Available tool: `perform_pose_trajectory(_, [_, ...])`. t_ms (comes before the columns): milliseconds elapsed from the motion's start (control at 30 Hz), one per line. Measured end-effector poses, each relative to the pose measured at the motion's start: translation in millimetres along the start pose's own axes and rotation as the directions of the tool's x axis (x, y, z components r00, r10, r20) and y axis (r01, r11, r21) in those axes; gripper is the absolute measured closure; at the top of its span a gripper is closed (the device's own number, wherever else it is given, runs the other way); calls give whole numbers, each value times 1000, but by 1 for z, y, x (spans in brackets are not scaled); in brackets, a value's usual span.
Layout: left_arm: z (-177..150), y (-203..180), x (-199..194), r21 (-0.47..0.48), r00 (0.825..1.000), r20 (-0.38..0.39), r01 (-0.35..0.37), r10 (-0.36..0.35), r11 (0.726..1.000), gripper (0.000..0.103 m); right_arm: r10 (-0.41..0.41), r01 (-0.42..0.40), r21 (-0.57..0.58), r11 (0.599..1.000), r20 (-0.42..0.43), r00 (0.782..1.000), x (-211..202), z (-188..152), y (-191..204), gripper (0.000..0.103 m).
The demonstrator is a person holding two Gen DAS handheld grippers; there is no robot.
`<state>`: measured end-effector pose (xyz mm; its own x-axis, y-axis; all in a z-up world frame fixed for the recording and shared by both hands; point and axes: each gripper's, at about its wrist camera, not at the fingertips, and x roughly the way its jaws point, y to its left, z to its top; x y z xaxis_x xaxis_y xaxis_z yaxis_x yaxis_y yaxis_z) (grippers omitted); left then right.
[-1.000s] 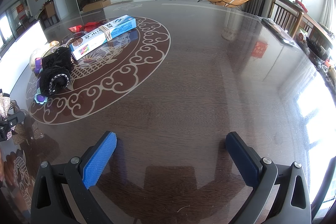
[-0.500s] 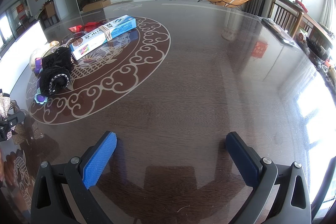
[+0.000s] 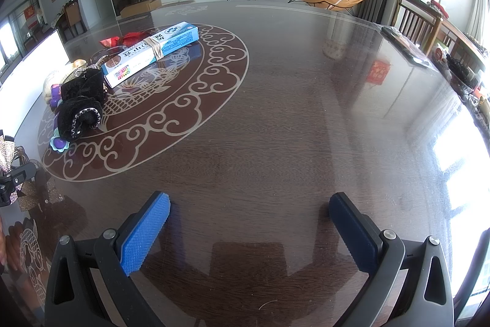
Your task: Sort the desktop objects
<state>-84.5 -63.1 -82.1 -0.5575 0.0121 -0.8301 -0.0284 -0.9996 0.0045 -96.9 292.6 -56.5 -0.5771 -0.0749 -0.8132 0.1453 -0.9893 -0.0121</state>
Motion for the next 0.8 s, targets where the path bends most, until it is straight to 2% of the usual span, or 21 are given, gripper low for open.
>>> perform_pose_trajectory(800, [1, -1, 0, -6, 1000, 3, -5, 5, 1000, 0, 0, 0, 0, 1000, 0, 1000, 1, 0, 0, 0])
